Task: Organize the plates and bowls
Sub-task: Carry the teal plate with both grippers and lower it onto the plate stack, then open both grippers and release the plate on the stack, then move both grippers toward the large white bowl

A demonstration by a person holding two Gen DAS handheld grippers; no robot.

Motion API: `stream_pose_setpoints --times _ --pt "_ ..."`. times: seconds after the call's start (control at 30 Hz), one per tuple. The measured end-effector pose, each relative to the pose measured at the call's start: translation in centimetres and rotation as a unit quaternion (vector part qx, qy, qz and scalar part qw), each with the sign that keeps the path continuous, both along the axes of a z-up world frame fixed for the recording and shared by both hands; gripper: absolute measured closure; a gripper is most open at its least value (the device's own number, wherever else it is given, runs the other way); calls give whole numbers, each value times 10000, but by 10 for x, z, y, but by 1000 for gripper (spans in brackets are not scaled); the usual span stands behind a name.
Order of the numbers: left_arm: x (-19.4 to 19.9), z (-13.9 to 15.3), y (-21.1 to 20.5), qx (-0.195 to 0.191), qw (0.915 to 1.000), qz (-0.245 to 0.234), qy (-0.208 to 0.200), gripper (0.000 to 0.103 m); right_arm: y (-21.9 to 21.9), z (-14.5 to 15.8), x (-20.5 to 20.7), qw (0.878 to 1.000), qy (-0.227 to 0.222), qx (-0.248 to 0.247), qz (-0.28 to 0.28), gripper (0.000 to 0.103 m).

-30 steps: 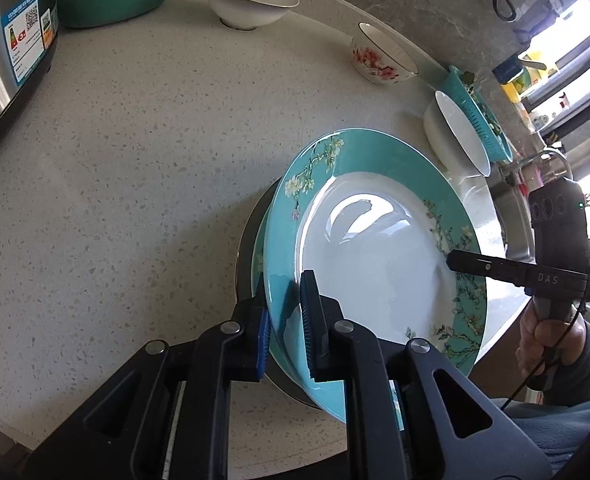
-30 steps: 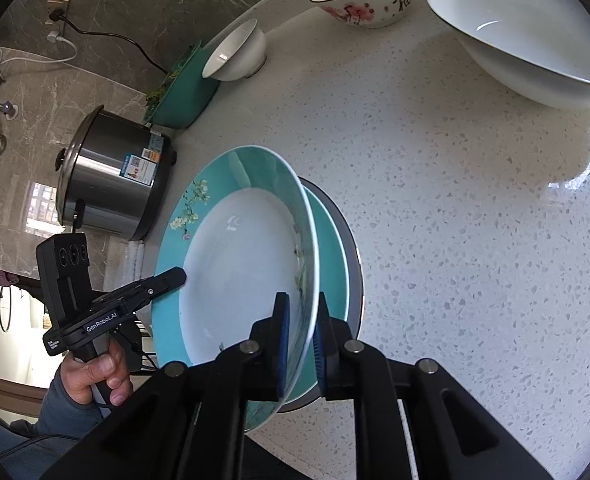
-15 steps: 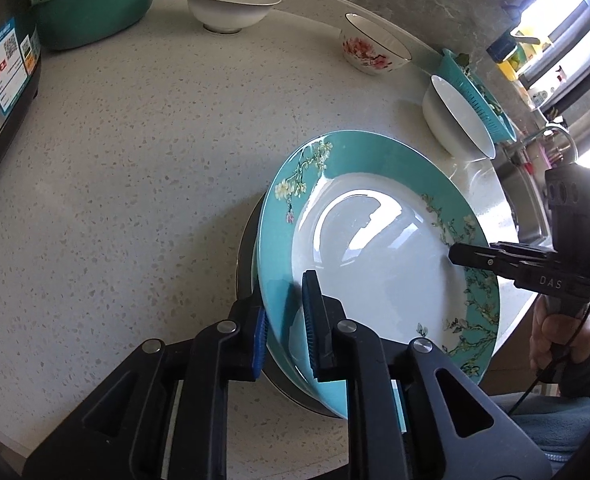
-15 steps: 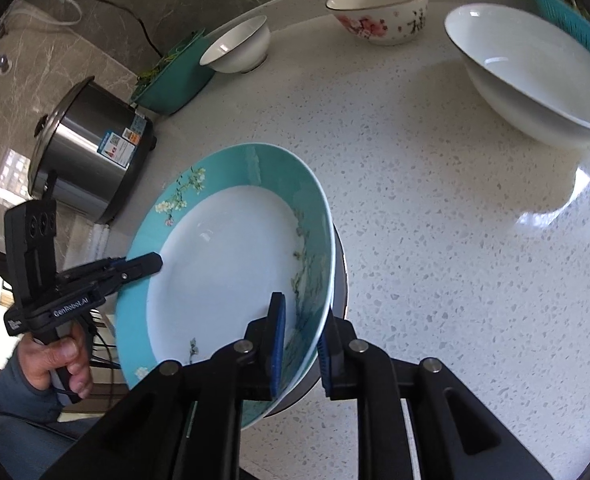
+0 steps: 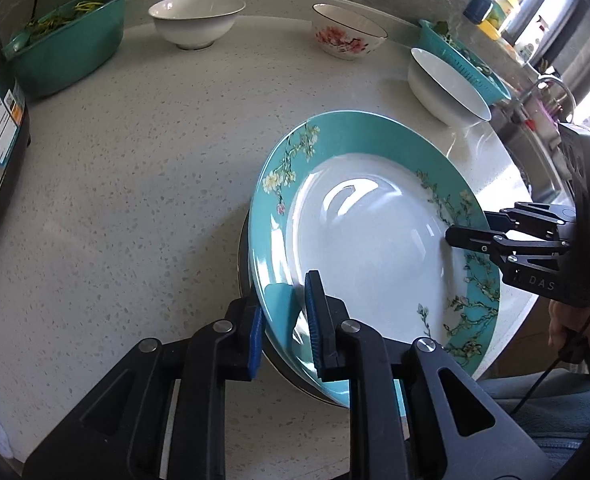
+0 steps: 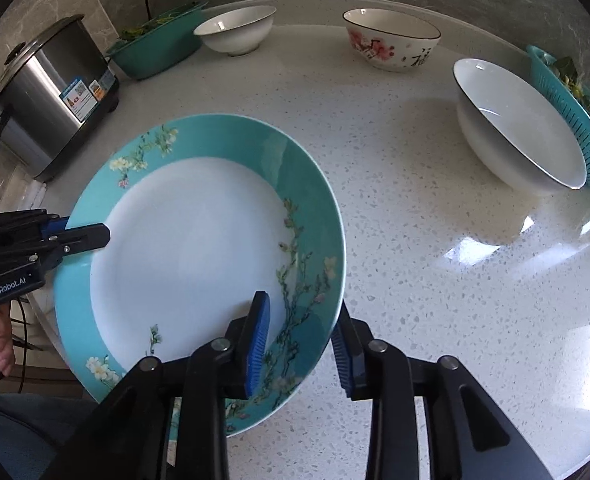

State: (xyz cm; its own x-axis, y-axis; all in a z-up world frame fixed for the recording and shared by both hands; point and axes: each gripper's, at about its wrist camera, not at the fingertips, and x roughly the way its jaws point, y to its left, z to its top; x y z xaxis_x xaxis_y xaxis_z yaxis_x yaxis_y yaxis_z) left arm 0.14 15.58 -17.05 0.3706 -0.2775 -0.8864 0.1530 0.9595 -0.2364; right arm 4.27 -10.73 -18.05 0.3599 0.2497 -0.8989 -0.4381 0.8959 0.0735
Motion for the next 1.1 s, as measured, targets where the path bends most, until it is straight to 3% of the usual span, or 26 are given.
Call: stream_pose_setpoints --times 0.1,0.3,0.4,0.47,0.67,0.8,0.9,0.97,1.1 --pt "2 -1 0 -10 9999 -128 -48 85 -3 0 0 9998 -4 117 -168 67" --pt "0 -4 3 -115 9993 -343 -119 82 -3 1 -7 9986 -20 348 -408 52" --pt "1 -2 7 -235 9989 -373 -138 71 -4 0 -10 9973 33 488 -557 44" --pt "2 1 11 -133 9994 -272 -175 20 -10 2 -11 9958 41 616 -677 34" --pt "16 26 38 -420 9982 312 -281 20 -41 17 -16 9905 -37 966 -973 32" --pt "39 60 35 -560 9965 445 -426 20 -92 30 -13 9795 -35 1430 -1420 29" --pt "61 84 16 -706 9954 323 -569 19 -148 43 -1 9658 -119 1814 -1849 28" --pt "80 93 -3 -815 9945 236 -613 18 -196 53 13 9500 -217 2187 -2219 26" --pt "128 89 -47 -1324 9907 246 -202 17 -275 64 47 9167 -324 2890 -2741 23"
